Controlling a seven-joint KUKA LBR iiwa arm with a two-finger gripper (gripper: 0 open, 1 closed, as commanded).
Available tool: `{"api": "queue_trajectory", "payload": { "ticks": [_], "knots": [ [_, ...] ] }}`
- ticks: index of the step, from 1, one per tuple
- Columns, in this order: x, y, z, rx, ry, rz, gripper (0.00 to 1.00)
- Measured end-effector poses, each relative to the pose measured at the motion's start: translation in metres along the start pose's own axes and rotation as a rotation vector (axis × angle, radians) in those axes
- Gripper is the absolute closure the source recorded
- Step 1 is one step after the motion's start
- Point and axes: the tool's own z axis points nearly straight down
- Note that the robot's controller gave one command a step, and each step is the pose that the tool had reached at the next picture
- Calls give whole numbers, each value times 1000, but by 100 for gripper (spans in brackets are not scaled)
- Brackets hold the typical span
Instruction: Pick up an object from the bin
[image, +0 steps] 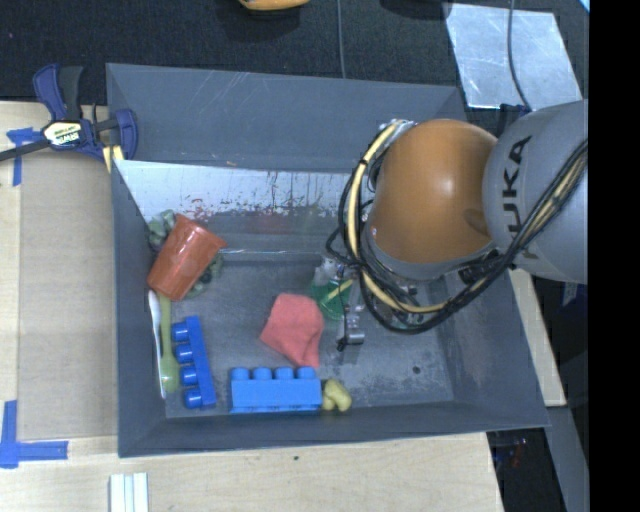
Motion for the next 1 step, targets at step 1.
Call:
{"api": "queue_trajectory", "payload": {
  "ticks": [1],
  "knots": [
    [-2, 0, -5, -1, -9, 2, 0]
  ]
}}
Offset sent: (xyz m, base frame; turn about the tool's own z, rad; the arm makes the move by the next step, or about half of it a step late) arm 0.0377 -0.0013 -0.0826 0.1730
